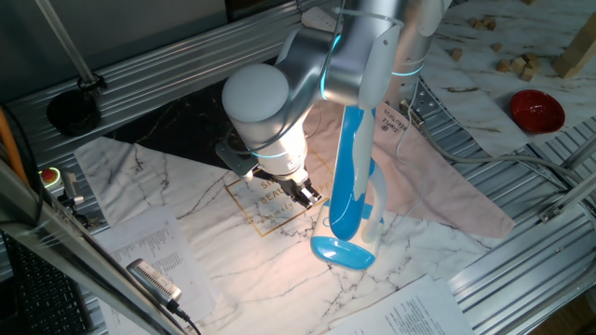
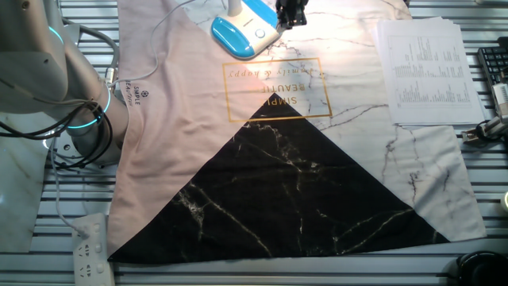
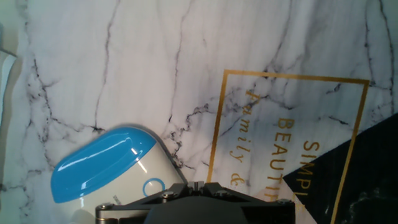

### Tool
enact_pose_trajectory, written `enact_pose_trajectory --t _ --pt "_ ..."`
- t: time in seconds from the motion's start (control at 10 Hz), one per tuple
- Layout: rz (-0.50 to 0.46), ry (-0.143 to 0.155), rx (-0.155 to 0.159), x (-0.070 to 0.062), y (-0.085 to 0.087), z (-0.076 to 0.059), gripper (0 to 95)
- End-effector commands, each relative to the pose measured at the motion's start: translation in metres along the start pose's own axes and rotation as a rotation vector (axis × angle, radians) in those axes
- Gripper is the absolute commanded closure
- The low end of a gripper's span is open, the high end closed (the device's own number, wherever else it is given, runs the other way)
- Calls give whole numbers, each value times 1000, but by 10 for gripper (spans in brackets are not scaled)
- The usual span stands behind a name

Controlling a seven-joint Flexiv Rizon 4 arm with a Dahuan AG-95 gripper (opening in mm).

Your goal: Turn on the desk lamp by pressing the button

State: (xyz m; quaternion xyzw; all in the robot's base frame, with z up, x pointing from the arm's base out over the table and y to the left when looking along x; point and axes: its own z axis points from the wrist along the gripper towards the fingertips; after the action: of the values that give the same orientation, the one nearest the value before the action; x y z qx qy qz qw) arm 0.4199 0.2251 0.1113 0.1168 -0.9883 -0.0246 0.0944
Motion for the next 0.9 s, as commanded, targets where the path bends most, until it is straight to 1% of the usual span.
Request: enact_pose_trajectory --t 0.1,0.2,0.3,0.6,0.7,0.9 --pt "-83 3 0 -4 -1 -2 950" --pt "-151 5 2 -9 -4 -4 950" --pt "-218 9 12 -13 -6 -7 950" --pt "-312 21 47 -15 -6 -8 950" --pt "-336 26 58 -15 -6 -8 950" --pt "-327 36 79 -15 -6 -8 950"
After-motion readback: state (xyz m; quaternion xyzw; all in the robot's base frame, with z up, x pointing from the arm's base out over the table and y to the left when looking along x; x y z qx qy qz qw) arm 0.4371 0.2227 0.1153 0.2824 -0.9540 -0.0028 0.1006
